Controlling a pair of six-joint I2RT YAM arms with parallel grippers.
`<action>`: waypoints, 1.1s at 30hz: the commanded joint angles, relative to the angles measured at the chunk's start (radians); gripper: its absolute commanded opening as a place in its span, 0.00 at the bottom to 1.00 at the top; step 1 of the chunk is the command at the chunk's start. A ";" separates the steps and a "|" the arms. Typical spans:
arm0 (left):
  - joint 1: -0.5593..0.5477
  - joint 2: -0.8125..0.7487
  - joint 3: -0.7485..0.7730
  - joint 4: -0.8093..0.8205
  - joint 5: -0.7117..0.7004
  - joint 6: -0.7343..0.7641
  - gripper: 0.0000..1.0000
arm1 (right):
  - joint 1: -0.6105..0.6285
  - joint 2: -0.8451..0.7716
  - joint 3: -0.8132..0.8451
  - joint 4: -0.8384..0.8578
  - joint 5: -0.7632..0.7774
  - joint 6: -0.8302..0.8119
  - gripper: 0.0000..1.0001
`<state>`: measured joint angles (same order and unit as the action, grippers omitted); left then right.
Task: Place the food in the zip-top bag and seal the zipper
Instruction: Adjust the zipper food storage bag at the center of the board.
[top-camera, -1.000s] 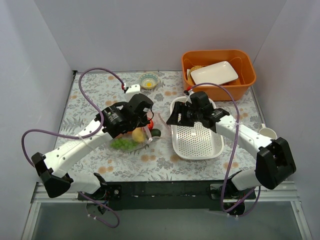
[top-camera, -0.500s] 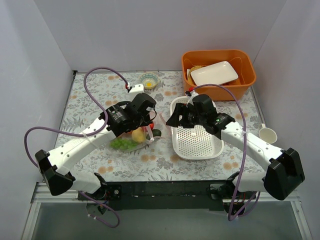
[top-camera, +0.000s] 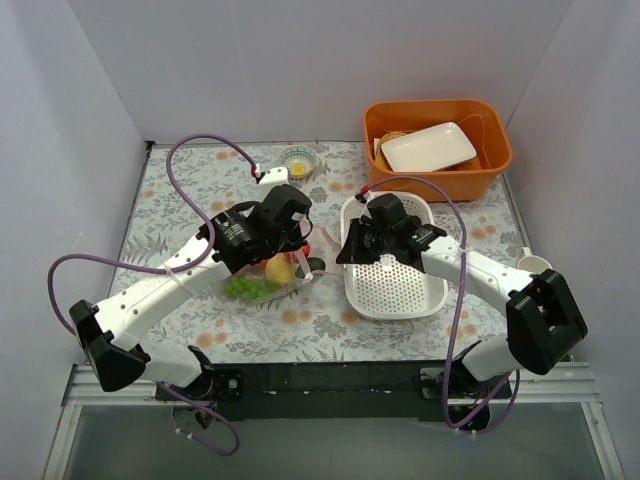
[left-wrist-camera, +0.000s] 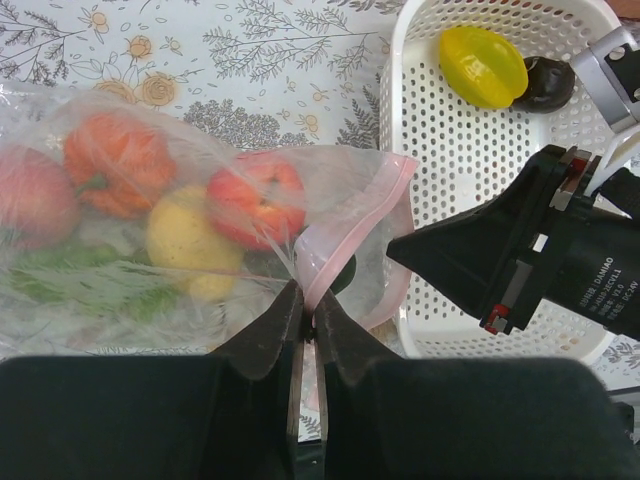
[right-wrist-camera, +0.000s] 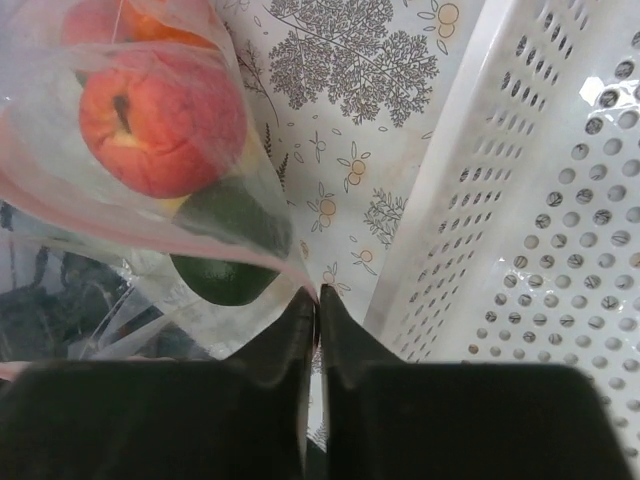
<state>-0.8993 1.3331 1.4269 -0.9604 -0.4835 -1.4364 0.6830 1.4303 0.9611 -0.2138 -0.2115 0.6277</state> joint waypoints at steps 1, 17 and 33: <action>0.003 -0.043 0.000 0.038 -0.001 0.001 0.09 | 0.009 -0.007 0.071 0.037 -0.040 -0.022 0.01; 0.002 -0.006 -0.033 0.164 0.118 0.050 0.71 | 0.069 -0.048 0.126 0.036 -0.031 -0.028 0.01; 0.002 0.066 -0.056 0.094 0.004 0.030 0.16 | 0.069 -0.080 0.157 0.019 0.009 -0.022 0.01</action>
<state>-0.8993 1.4170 1.3628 -0.8337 -0.3916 -1.3983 0.7479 1.3865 1.0523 -0.2150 -0.2092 0.6098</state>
